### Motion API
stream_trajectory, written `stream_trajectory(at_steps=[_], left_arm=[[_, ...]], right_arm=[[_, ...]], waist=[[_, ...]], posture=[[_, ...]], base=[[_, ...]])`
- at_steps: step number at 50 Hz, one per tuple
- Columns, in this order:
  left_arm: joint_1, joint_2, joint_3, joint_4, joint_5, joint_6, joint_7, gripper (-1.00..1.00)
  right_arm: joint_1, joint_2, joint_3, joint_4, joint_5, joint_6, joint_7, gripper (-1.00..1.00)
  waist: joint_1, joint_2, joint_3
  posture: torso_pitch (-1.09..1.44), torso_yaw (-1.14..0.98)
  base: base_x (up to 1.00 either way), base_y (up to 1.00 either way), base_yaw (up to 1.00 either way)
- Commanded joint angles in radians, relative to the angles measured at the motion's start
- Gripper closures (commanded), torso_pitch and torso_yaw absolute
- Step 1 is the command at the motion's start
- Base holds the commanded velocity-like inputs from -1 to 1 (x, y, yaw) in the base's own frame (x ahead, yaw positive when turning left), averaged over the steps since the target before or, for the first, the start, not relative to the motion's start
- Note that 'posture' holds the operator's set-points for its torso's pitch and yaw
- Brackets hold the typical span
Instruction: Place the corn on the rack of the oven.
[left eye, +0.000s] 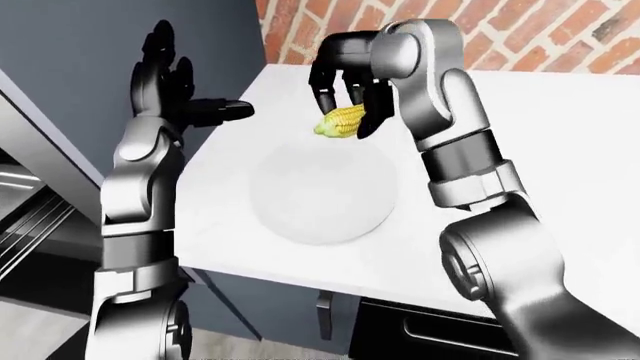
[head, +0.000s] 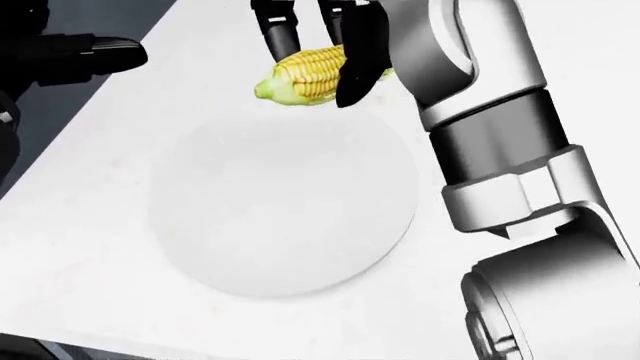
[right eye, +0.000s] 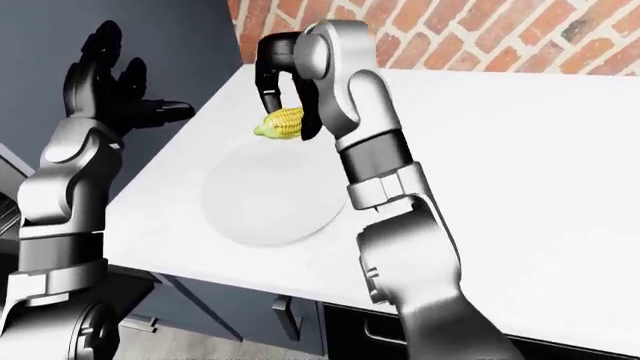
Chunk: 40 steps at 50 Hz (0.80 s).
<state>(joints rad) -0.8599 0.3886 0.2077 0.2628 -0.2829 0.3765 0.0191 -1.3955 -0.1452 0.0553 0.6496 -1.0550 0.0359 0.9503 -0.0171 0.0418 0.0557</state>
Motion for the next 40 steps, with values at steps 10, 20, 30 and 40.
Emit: stream_trajectory(at_steps=[10, 20, 30, 40], left_arm=[[-0.033, 0.016, 0.012, -0.040, -0.002, -0.030, 0.001, -1.00], [-0.030, 0.017, 0.014, -0.053, -0.004, -0.022, 0.002, -1.00], [-0.029, 0.016, 0.013, -0.063, -0.004, -0.014, 0.004, -1.00], [-0.027, 0.013, 0.011, -0.060, 0.000, -0.018, 0.001, -1.00]], right_arm=[[-0.099, -0.126, -0.045, -0.021, -0.036, -0.023, 0.022, 1.00], [-0.095, -0.191, -0.068, -0.066, -0.055, -0.016, 0.062, 1.00], [-0.075, -0.208, -0.073, -0.099, -0.078, -0.013, 0.088, 1.00], [-0.070, -0.220, -0.071, -0.088, -0.090, -0.036, 0.066, 1.00]], waist=[[0.000, -0.001, -0.035], [0.007, -0.010, -0.055], [0.011, 0.003, -0.040], [0.003, 0.008, -0.054]], posture=[[0.00, 0.00], [0.00, 0.00], [0.00, 0.00], [0.00, 0.00]], base=[[0.00, 0.00, 0.00], [-0.04, 0.00, 0.00], [-0.08, 0.00, 0.00], [-0.08, 0.00, 0.00]])
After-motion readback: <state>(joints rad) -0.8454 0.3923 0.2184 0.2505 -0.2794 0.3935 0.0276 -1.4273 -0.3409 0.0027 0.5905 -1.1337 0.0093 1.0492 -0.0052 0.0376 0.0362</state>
